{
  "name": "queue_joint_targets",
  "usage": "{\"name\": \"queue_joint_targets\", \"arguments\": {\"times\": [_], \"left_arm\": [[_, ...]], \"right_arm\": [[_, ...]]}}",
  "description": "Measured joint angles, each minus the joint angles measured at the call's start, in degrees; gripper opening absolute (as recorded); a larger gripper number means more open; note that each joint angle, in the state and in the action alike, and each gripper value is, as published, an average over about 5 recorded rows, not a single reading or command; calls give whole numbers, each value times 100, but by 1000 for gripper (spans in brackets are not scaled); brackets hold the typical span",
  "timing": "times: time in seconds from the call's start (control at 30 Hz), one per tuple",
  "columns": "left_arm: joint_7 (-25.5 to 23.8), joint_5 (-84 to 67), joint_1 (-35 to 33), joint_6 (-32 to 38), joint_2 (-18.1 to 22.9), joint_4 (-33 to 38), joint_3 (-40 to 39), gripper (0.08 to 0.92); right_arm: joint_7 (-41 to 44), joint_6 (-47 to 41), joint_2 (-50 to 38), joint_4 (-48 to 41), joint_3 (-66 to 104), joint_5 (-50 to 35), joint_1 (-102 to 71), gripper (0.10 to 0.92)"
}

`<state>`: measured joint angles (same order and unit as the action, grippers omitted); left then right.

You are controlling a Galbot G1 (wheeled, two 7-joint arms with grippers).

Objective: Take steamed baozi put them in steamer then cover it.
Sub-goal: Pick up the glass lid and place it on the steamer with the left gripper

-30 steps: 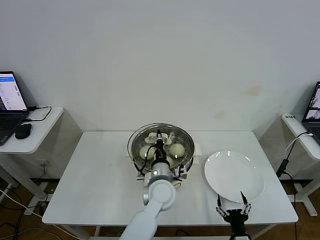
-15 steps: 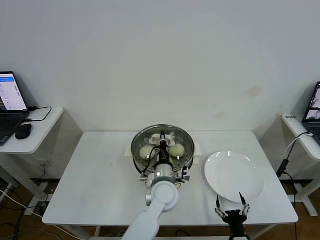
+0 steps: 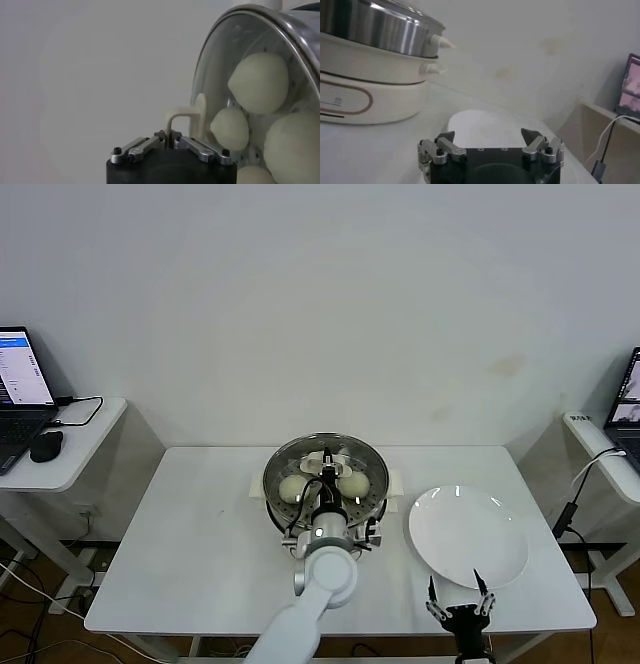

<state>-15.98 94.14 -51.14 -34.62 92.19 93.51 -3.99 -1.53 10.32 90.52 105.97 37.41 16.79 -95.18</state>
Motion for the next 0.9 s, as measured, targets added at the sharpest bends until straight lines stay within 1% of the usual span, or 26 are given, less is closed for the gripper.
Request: {"name": "queue_joint_targets", "arguments": {"times": [0.63, 0.73, 0.9], "left_arm": [[124, -220, -3, -2, 0, -47, -21, 126], [137, -230, -40, 2, 0, -12, -32, 167], [157, -237, -110, 5, 0, 87, -38, 312]], "right_arm": [[13, 6, 2, -25, -50, 45, 0, 823], [18, 7, 2, -32, -55, 53, 0, 823], [22, 11, 0, -36, -64, 56, -1, 823]]}}
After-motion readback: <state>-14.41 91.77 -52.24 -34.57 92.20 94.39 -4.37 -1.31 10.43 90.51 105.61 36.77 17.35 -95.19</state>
